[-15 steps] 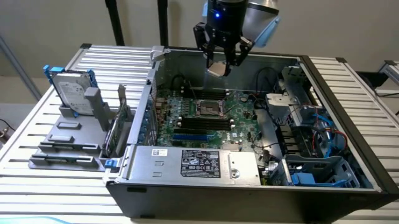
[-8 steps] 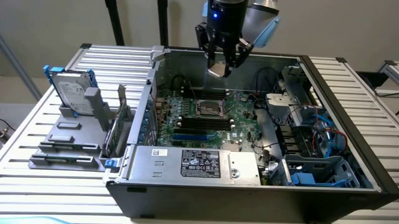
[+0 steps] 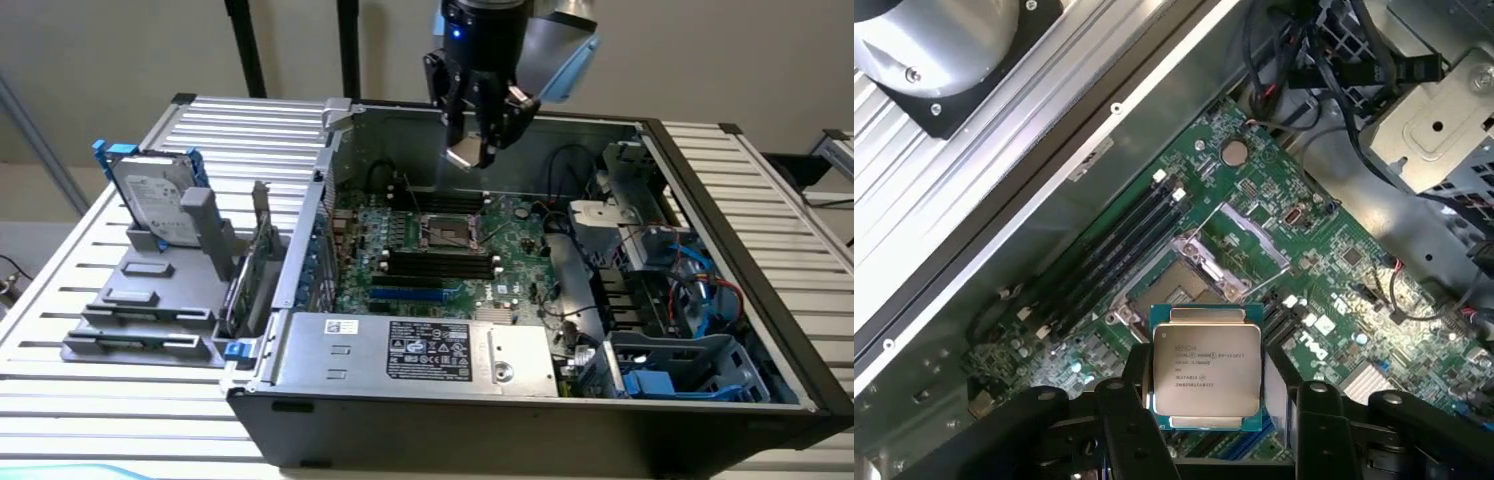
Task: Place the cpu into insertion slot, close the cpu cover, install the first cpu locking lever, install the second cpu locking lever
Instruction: 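Place the cpu into insertion slot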
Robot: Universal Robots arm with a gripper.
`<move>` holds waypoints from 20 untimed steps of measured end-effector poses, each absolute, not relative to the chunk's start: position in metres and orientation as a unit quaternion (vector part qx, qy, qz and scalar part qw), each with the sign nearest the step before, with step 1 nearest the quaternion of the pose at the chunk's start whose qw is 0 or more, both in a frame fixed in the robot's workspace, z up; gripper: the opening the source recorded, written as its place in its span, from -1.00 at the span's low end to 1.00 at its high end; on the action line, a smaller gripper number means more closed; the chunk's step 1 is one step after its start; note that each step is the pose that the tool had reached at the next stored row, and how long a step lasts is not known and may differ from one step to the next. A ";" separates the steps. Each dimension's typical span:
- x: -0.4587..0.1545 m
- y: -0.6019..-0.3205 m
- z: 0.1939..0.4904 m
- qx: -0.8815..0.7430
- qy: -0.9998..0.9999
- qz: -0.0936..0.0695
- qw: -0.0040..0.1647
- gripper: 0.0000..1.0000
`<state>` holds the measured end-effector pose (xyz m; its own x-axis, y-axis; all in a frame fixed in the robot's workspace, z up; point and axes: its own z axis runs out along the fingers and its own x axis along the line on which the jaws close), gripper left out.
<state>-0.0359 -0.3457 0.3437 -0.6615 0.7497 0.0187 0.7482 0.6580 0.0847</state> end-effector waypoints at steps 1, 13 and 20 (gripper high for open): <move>-0.036 -0.346 0.343 0.419 0.907 0.042 0.009 0.08; -0.036 -0.346 0.340 0.515 0.856 0.041 0.014 0.08; -0.036 -0.346 0.337 0.569 0.821 0.039 0.015 0.08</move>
<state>-0.0359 -0.3457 0.3369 -0.3520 0.9358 0.0197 0.9334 0.3494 0.0823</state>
